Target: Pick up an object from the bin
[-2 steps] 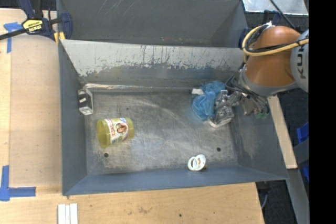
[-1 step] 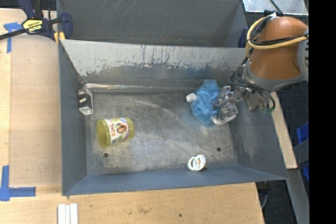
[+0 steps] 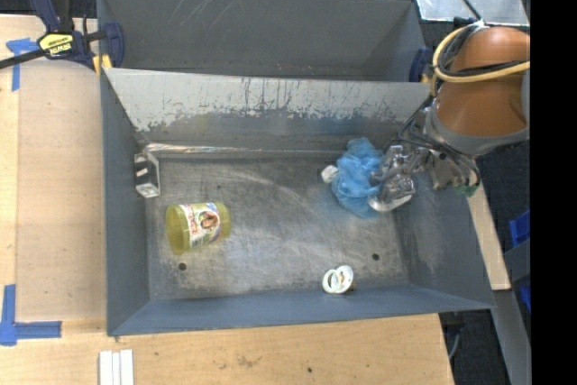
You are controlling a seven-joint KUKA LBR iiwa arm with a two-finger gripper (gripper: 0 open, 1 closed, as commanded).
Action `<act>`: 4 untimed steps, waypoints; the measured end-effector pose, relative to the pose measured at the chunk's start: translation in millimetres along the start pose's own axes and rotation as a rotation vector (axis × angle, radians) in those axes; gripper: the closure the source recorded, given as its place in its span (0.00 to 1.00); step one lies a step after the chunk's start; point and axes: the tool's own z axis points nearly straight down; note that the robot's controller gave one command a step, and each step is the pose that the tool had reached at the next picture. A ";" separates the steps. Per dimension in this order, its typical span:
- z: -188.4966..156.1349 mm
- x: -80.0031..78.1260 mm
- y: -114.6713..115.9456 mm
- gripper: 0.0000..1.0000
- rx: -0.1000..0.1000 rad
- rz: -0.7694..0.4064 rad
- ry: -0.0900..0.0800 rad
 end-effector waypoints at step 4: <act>-35.1 -1.4 17.3 1.00 -0.004 0.048 0.013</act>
Offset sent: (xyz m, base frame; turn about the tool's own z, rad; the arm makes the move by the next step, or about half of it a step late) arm -0.0162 0.0181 0.0277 0.0268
